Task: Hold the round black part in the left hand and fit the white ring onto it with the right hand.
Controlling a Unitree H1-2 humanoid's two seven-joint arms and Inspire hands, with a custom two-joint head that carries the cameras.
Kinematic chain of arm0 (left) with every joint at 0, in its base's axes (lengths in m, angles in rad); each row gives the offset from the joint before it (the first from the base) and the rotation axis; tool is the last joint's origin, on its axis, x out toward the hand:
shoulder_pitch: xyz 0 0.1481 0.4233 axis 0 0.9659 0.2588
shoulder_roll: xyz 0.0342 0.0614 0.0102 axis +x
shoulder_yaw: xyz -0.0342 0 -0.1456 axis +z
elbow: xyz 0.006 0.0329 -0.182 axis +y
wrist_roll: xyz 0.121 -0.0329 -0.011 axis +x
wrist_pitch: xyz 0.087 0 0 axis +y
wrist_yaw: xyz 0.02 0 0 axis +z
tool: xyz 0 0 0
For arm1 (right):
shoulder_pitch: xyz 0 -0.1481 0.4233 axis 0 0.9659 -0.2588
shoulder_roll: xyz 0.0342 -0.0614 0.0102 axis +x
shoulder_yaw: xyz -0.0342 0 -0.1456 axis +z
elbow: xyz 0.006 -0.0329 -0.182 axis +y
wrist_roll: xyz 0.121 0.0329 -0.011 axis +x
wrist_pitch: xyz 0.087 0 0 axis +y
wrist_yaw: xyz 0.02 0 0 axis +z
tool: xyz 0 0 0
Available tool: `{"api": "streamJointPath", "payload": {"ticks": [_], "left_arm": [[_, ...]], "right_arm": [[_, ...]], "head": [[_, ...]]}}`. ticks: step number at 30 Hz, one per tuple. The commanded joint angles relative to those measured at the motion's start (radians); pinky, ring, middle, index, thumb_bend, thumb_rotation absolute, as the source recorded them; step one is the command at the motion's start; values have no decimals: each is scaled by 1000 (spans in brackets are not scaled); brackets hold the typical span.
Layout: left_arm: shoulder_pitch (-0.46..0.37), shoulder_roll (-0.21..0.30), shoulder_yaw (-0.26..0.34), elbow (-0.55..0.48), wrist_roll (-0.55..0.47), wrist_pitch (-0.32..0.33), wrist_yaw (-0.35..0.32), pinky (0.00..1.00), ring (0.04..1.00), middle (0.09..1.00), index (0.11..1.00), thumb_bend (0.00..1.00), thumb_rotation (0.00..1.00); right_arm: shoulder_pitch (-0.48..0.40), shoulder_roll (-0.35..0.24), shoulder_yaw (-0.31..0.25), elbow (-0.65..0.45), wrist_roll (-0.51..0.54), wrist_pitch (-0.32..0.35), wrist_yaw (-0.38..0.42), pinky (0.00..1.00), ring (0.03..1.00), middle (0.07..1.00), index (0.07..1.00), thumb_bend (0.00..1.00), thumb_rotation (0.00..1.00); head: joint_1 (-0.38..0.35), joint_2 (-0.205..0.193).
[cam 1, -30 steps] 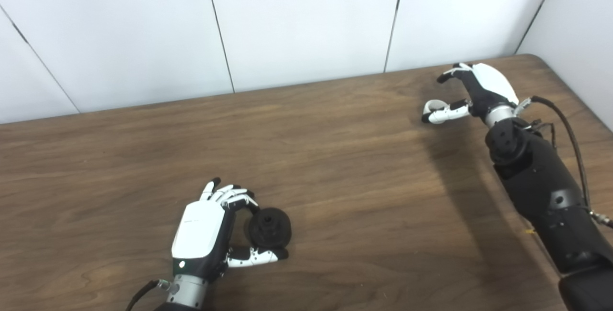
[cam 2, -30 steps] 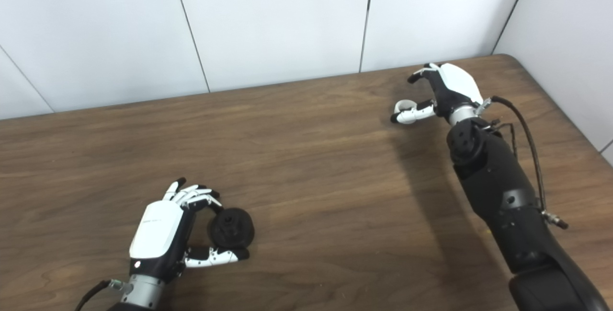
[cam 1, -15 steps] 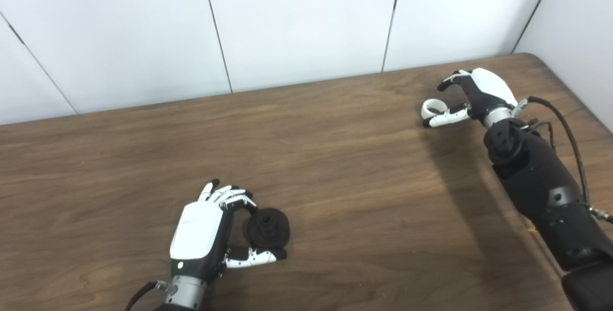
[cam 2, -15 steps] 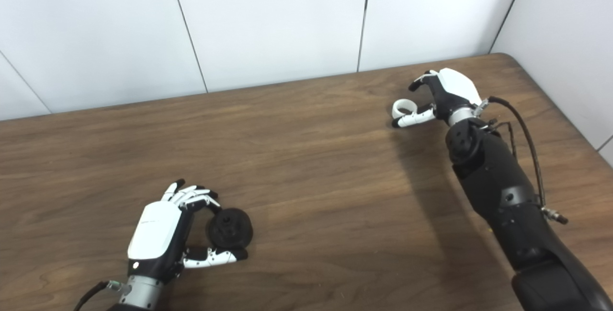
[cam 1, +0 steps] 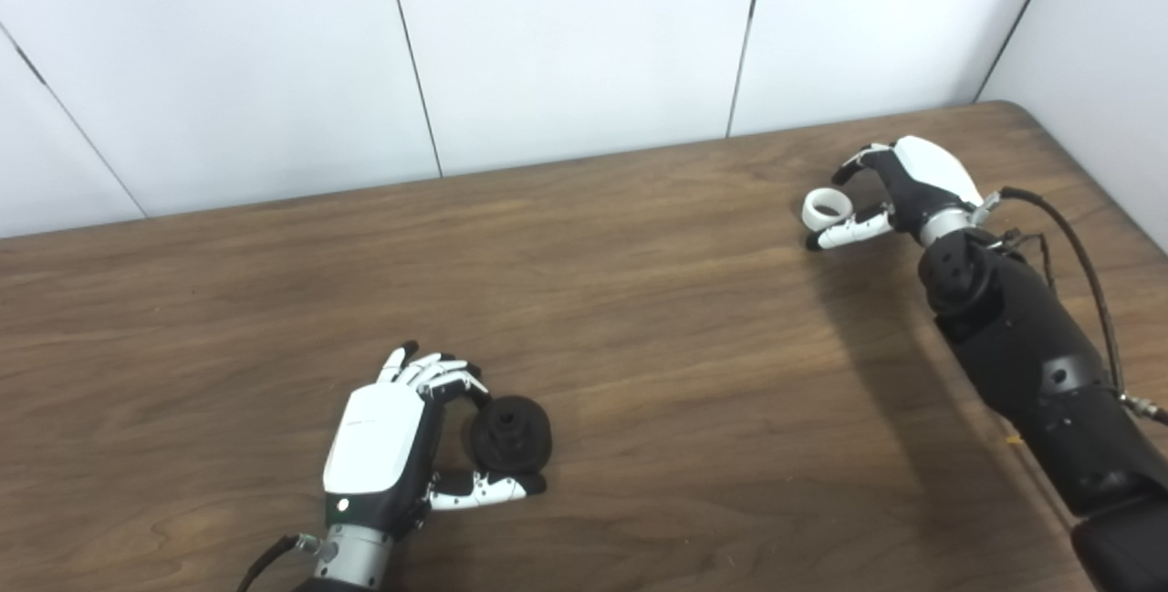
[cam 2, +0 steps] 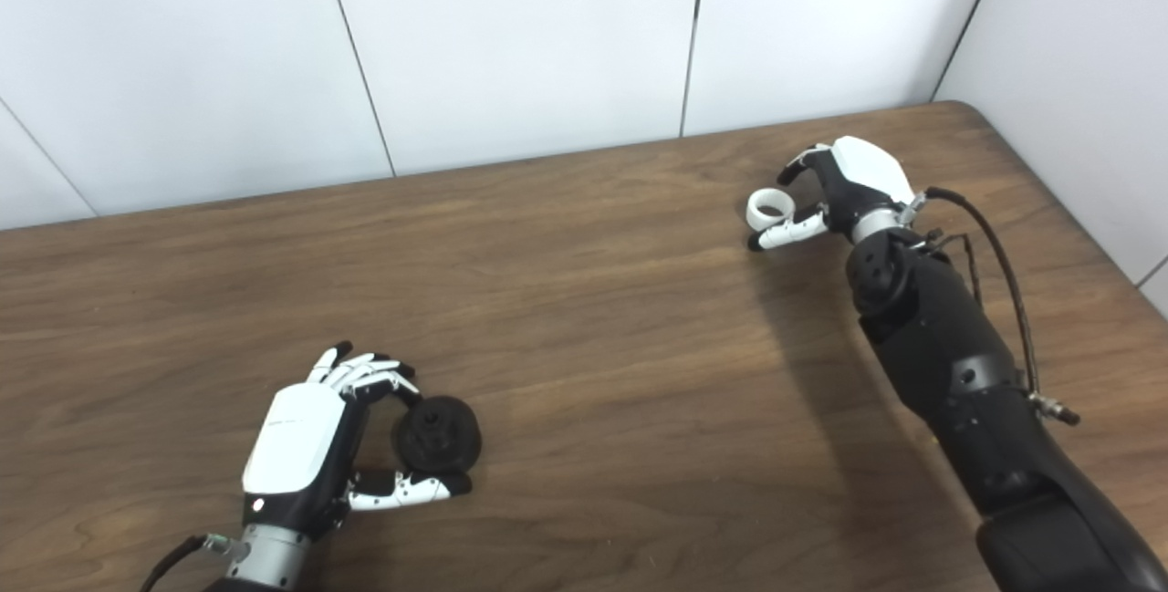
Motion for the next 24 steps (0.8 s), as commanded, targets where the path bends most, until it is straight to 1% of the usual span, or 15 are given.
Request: {"api": "streamJointPath", "payload": {"ticks": [1, 12, 17, 24], "left_arm": [[16, 25, -1, 5, 20, 11, -32, 954, 827, 739, 483, 524, 51], [21, 22, 1, -3, 14, 14, -38, 961, 831, 741, 483, 524, 50], [24, 21, 1, -8, 13, 15, -43, 968, 834, 744, 484, 524, 50], [24, 22, 1, -7, 16, 10, -36, 961, 828, 741, 483, 524, 50]], "right_arm": [[-49, -35, -7, -6, -3, -12, -20, 1000, 978, 912, 675, 807, 283], [-53, -21, -15, 1, 24, 3, -12, 1000, 979, 910, 665, 798, 292], [-53, -21, -10, 5, 32, 13, -11, 1000, 976, 907, 662, 799, 298], [-46, -21, -8, 0, 43, 7, -14, 1000, 970, 900, 654, 794, 285]], "head": [[3, 4], [7, 6], [8, 7], [8, 8]]}}
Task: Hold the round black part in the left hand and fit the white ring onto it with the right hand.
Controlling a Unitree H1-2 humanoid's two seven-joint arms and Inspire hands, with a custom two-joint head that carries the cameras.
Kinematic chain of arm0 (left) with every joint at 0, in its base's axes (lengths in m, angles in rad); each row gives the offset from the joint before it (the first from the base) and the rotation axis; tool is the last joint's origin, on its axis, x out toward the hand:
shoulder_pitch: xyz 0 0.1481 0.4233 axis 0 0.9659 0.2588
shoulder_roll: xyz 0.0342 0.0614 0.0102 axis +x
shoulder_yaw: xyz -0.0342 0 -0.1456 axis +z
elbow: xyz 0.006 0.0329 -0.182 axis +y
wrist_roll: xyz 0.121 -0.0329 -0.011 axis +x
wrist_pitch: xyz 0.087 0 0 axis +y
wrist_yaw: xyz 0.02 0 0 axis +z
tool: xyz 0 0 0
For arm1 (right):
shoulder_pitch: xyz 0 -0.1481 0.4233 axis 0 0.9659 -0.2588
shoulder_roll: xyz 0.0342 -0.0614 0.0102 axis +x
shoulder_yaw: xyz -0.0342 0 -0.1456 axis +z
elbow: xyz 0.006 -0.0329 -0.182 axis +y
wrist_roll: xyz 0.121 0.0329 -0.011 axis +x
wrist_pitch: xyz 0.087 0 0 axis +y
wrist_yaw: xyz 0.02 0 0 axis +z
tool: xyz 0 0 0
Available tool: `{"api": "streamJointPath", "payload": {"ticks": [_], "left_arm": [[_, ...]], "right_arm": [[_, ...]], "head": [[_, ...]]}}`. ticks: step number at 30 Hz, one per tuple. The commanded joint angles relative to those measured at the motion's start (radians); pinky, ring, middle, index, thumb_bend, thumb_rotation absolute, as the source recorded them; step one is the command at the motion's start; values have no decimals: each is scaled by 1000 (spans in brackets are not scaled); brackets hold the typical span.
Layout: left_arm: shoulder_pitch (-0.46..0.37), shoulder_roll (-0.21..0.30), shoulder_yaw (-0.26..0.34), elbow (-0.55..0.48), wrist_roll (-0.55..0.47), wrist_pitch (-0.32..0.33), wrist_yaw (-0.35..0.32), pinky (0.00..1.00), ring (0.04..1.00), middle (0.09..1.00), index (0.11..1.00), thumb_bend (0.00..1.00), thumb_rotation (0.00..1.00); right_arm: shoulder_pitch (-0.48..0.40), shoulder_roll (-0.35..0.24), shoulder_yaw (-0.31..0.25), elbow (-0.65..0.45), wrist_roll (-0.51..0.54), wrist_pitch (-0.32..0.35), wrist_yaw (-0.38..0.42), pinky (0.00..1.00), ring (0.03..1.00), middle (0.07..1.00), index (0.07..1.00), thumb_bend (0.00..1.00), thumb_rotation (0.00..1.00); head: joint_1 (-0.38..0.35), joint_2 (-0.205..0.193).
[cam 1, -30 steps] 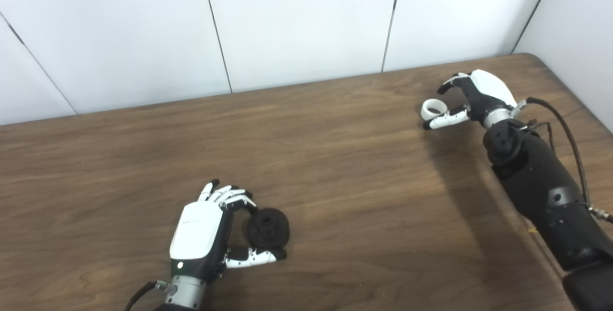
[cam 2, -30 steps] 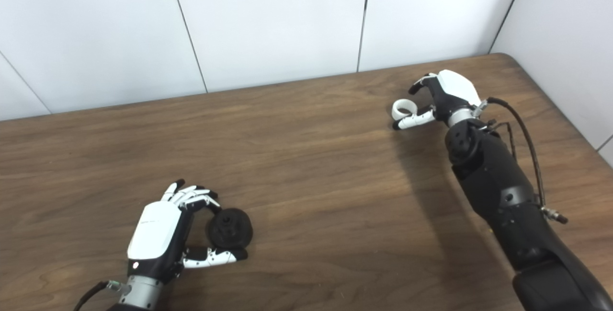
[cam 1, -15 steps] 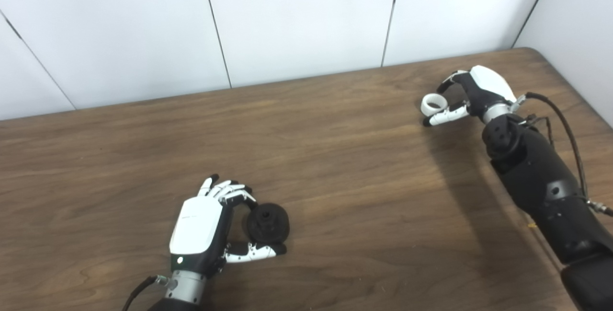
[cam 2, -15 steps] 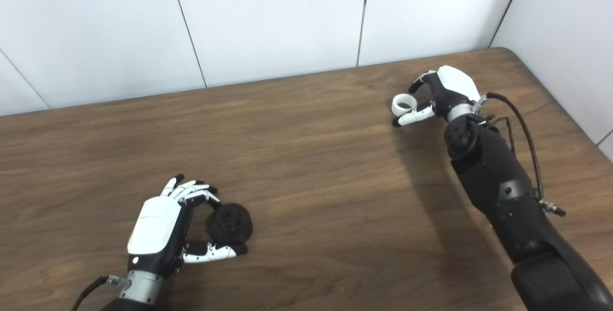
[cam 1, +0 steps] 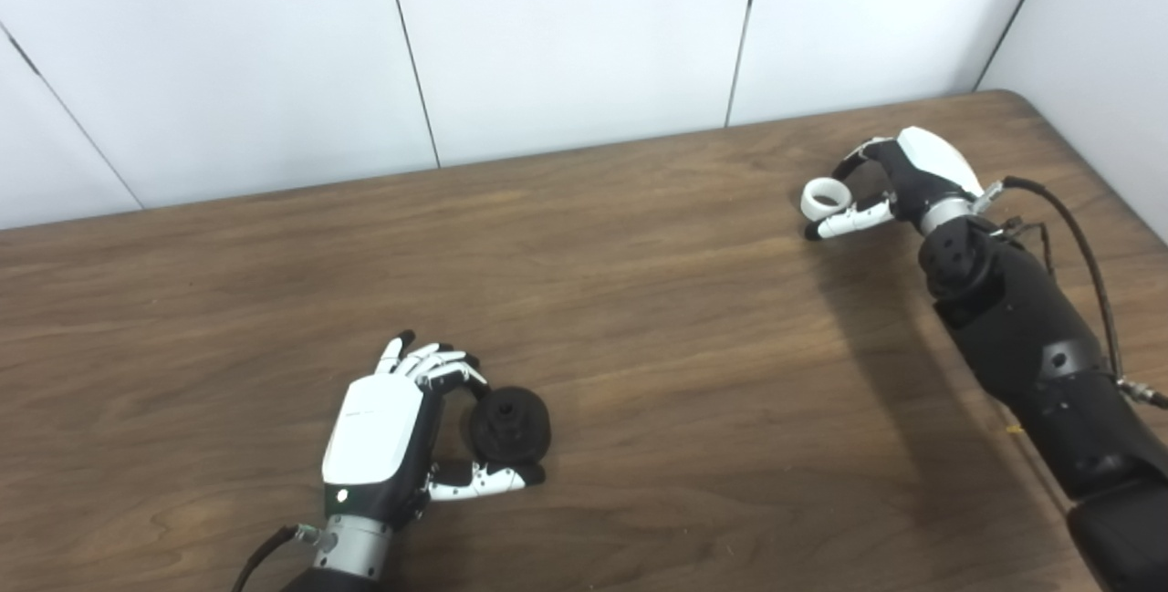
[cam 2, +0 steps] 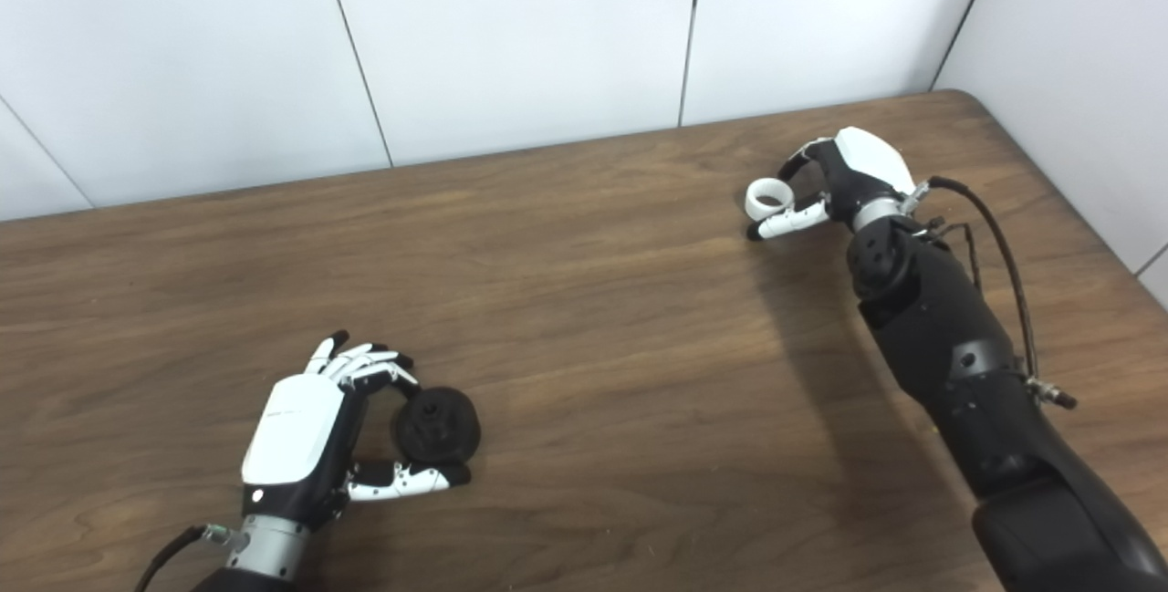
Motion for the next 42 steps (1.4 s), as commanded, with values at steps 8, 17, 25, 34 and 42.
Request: {"api": "streamJointPath", "payload": {"ticks": [8, 17, 25, 34, 42], "left_arm": [[20, 22, -3, 4, 17, 7, -27, 964, 827, 741, 483, 524, 51], [16, 22, -3, 5, 23, 8, -24, 962, 830, 741, 483, 524, 51], [16, 17, -3, 5, 20, 9, -23, 962, 834, 742, 483, 524, 51], [15, 13, -2, 8, 17, 10, -21, 964, 833, 740, 483, 524, 51], [15, 14, -2, 7, 18, 8, -18, 956, 828, 740, 483, 524, 51]], "right_arm": [[-42, -19, -6, -15, 4, -9, -17, 1000, 974, 900, 655, 786, 287], [-43, -18, -4, -12, 7, -15, -18, 1000, 968, 889, 644, 738, 251], [-43, -9, -23, 15, 36, -69, -68, 1000, 964, 855, 490, 519, 136], [-38, -13, -17, 14, 35, -62, -74, 1000, 980, 853, 488, 518, 133], [-31, -14, -21, 11, 39, -60, -74, 1000, 980, 853, 489, 517, 132]], "head": [[1, 1], [3, 0], [4, 1], [5, 0], [6, 1]]}}
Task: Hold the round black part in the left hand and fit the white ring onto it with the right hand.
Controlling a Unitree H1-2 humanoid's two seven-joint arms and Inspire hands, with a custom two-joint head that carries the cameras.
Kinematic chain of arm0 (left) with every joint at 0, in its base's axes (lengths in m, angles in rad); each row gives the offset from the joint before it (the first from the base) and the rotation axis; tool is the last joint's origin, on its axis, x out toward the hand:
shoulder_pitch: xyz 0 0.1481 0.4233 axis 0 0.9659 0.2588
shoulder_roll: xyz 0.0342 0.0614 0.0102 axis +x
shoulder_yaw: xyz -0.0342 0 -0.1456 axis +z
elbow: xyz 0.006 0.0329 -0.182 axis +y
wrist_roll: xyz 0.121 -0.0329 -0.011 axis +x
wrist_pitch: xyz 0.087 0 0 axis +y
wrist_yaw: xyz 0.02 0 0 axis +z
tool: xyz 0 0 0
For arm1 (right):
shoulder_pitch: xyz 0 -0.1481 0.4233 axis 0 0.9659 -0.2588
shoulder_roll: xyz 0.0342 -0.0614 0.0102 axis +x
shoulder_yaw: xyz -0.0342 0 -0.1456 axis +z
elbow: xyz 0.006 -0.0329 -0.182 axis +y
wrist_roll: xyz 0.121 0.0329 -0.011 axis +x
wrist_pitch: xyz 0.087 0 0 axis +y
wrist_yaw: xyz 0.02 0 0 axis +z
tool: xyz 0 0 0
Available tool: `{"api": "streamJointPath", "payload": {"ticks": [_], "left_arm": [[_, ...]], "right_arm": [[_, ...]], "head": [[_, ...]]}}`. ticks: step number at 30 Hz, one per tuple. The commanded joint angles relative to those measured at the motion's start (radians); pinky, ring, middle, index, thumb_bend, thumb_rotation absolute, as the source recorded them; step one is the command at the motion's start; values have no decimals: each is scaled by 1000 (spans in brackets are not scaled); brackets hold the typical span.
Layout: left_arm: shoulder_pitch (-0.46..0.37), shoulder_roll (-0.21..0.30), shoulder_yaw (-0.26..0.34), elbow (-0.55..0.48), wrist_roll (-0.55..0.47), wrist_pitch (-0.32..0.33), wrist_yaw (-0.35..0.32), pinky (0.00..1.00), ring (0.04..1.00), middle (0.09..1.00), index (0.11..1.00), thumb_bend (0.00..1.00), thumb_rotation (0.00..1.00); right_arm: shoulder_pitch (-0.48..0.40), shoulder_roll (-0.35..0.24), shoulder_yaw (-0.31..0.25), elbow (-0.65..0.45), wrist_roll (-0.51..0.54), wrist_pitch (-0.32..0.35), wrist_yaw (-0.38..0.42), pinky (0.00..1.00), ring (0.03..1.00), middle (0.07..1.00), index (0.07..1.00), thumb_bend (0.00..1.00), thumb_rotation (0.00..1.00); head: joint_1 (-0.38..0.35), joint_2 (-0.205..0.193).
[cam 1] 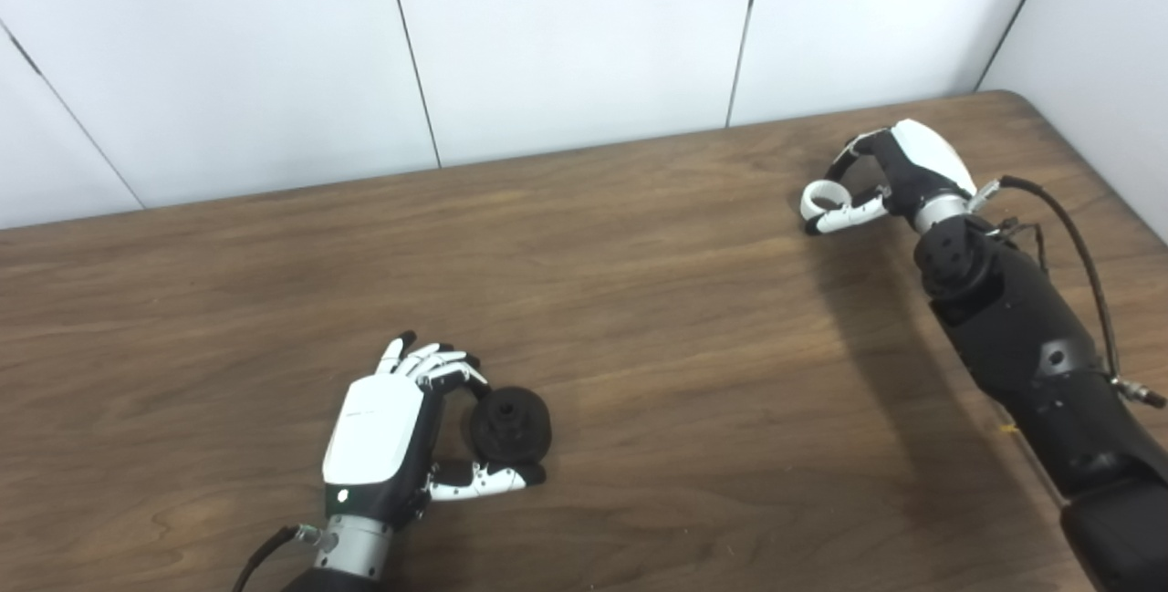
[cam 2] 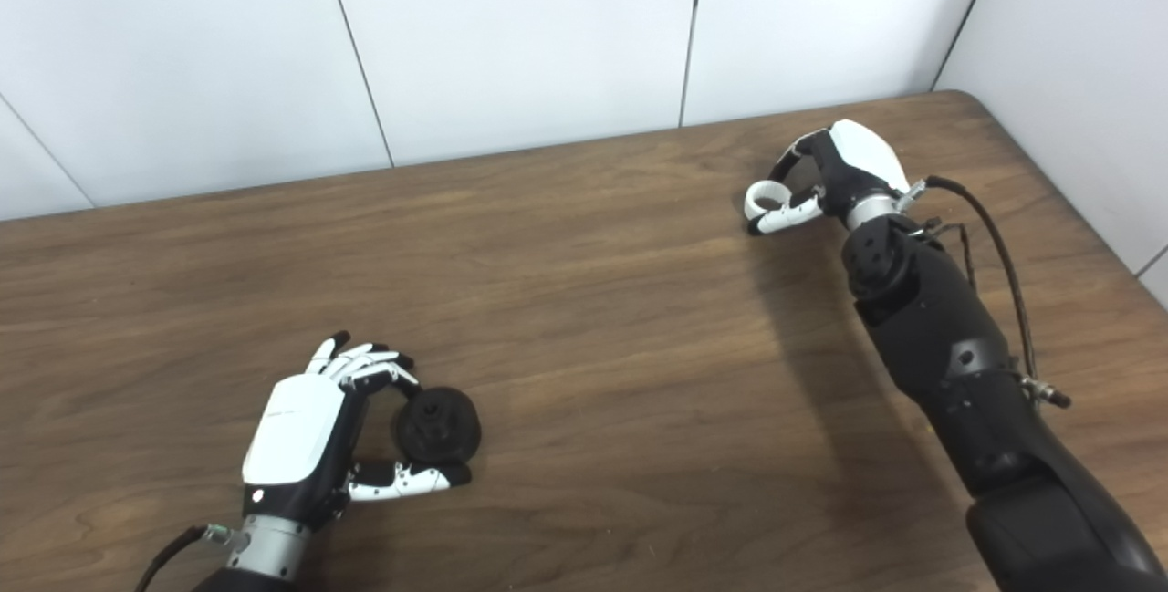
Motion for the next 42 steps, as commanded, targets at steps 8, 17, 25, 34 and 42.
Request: {"api": "streamJointPath", "payload": {"ticks": [8, 17, 25, 34, 42], "left_arm": [[17, 14, -5, 4, 20, 5, -17, 961, 830, 738, 483, 524, 50], [16, 8, -15, 3, 32, 12, -20, 966, 827, 739, 483, 524, 50], [12, -3, -25, 0, 50, 26, -29, 962, 827, 738, 483, 524, 51], [9, -22, -31, 2, 60, 36, -28, 954, 825, 737, 484, 524, 51], [5, -43, -45, -7, 75, 66, -46, 966, 830, 742, 484, 524, 51]], "right_arm": [[8, -32, -1, -98, -16, -34, -16, 1000, 976, 852, 489, 517, 133], [39, -23, 38, -318, -39, -7, 73, 1000, 984, 856, 488, 518, 134], [69, 8, 99, -568, -104, 79, 206, 1000, 979, 844, 487, 519, 134], [101, 79, 129, -801, -176, 122, 411, 1000, 991, 857, 486, 519, 136], [126, 143, 160, -910, -199, 107, 492, 1000, 989, 847, 485, 519, 137]], "head": [[5, 3], [24, 4], [42, 5], [67, 7], [101, 15]]}}
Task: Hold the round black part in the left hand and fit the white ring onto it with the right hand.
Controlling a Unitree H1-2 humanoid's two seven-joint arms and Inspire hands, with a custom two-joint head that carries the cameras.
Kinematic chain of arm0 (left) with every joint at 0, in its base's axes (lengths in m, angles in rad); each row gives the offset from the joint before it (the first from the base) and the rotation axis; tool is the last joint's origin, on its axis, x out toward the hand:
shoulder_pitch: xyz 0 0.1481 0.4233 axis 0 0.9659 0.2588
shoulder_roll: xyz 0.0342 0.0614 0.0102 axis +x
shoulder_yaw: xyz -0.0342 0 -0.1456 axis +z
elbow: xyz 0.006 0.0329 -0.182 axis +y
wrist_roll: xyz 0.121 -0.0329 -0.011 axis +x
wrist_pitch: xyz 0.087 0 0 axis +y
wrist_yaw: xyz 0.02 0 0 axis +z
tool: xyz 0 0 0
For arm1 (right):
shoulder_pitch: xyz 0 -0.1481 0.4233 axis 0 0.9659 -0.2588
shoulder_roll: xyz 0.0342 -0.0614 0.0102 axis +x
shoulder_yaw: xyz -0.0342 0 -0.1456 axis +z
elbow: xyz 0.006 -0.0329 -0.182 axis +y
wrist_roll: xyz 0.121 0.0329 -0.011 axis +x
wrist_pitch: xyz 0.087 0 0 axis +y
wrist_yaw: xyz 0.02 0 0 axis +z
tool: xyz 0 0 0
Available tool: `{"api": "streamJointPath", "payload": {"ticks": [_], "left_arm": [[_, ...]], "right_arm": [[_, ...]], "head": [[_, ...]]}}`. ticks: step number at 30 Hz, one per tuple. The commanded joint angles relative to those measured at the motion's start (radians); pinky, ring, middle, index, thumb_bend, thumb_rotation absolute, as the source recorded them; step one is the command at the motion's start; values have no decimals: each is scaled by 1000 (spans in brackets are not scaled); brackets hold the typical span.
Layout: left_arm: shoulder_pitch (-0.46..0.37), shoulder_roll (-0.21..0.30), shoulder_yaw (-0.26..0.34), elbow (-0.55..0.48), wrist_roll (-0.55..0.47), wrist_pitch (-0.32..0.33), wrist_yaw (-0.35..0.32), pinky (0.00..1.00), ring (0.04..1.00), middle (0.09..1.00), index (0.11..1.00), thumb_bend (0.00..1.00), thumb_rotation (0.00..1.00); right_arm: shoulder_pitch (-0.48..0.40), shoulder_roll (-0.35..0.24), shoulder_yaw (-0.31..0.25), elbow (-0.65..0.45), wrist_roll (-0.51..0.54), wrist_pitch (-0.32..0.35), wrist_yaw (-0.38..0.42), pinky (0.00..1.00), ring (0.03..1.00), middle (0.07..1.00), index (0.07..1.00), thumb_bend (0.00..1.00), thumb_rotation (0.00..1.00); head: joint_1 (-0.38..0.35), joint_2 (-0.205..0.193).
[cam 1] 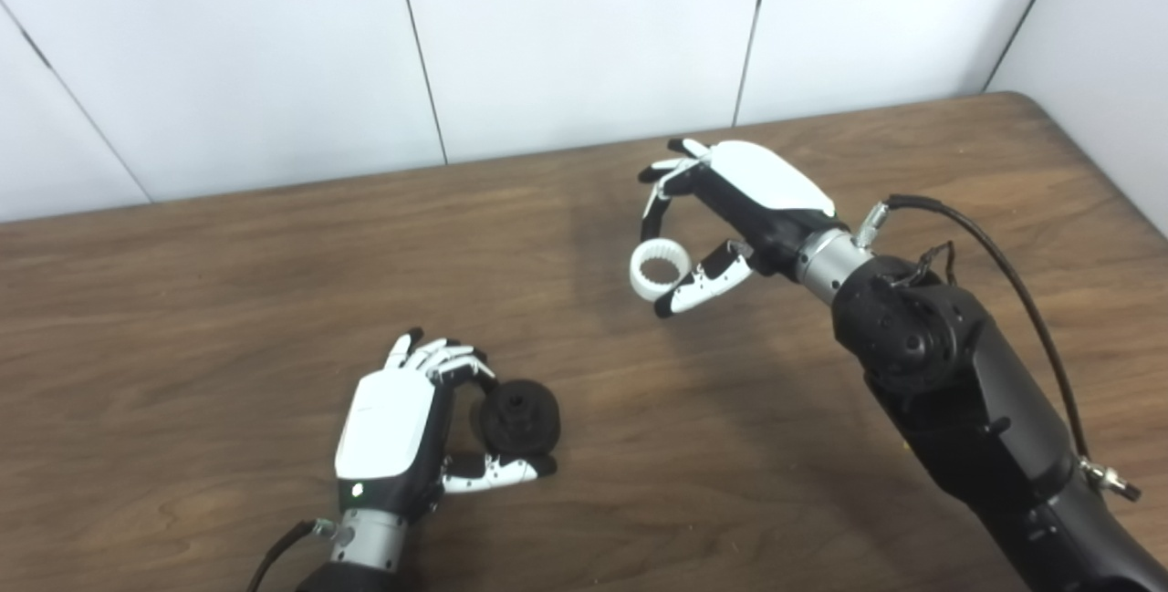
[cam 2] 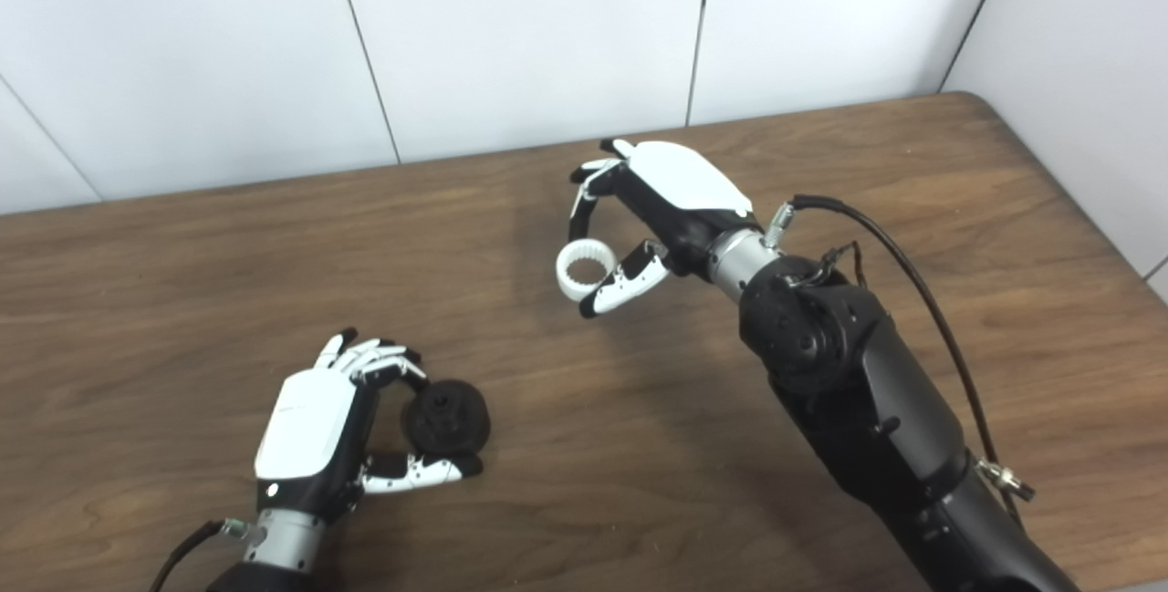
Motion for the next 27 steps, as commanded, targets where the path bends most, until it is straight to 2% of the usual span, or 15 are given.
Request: {"api": "streamJointPath", "payload": {"ticks": [1, 8, 14, 27], "left_arm": [[5, -5, -24, -1, 27, 21, -50, 973, 834, 745, 484, 524, 51], [2, -18, -34, 1, 34, 34, -45, 974, 835, 742, 483, 524, 51], [-3, -25, -42, 7, 36, 43, -45, 971, 830, 740, 483, 524, 51], [-17, -34, -56, 19, 42, 64, -49, 965, 832, 743, 483, 525, 52]], "right_arm": [[-24, 15, 3, -51, -6, -13, 2, 1000, 992, 848, 485, 519, 137], [-19, 56, 42, -109, -29, -7, 67, 1000, 997, 850, 487, 518, 140], [-22, 90, 52, -117, -6, -4, 111, 1000, 1000, 845, 486, 517, 142], [-22, 157, 118, -92, -20, -24, 132, 1000, 1000, 861, 486, 516, 140]], "head": [[1, 2], [17, 6], [25, 8], [38, 6]]}}
